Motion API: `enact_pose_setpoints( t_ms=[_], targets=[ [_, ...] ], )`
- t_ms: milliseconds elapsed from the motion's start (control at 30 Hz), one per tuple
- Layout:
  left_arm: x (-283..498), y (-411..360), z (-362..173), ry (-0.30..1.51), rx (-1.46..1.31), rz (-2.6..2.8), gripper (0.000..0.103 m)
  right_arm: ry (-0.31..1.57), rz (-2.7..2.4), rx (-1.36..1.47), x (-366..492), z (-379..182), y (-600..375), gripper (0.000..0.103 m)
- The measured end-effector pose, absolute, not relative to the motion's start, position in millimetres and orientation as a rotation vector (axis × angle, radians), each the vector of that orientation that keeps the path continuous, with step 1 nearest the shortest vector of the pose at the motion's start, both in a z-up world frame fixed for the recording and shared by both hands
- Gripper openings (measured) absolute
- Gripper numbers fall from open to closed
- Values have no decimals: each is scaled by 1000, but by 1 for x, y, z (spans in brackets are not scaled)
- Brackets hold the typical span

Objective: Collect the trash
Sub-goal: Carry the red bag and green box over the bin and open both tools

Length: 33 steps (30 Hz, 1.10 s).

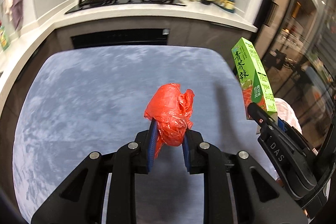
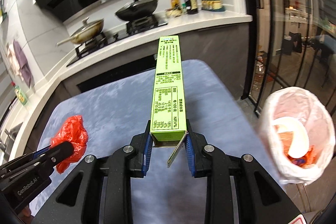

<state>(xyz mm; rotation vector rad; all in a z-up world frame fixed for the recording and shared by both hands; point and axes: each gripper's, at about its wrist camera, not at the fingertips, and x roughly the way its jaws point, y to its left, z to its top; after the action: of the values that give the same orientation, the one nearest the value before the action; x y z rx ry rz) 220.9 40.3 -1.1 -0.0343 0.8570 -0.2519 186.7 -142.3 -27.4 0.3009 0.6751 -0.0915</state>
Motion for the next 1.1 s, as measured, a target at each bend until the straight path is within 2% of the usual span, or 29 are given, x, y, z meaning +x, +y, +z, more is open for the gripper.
enact_pose_setpoints(
  t_ms=[433,767,1100],
  targets=[
    [191,-79,19,816,84,-408,21,621,-241,341,124,-13,-256,26],
    [167,-169,11,818,165,-566,21,663,-386,410,80,-44,-339,27],
    [157,-245,-10,846,245,-678,21,725,-441,457,69,-77,-382,27]
  ],
)
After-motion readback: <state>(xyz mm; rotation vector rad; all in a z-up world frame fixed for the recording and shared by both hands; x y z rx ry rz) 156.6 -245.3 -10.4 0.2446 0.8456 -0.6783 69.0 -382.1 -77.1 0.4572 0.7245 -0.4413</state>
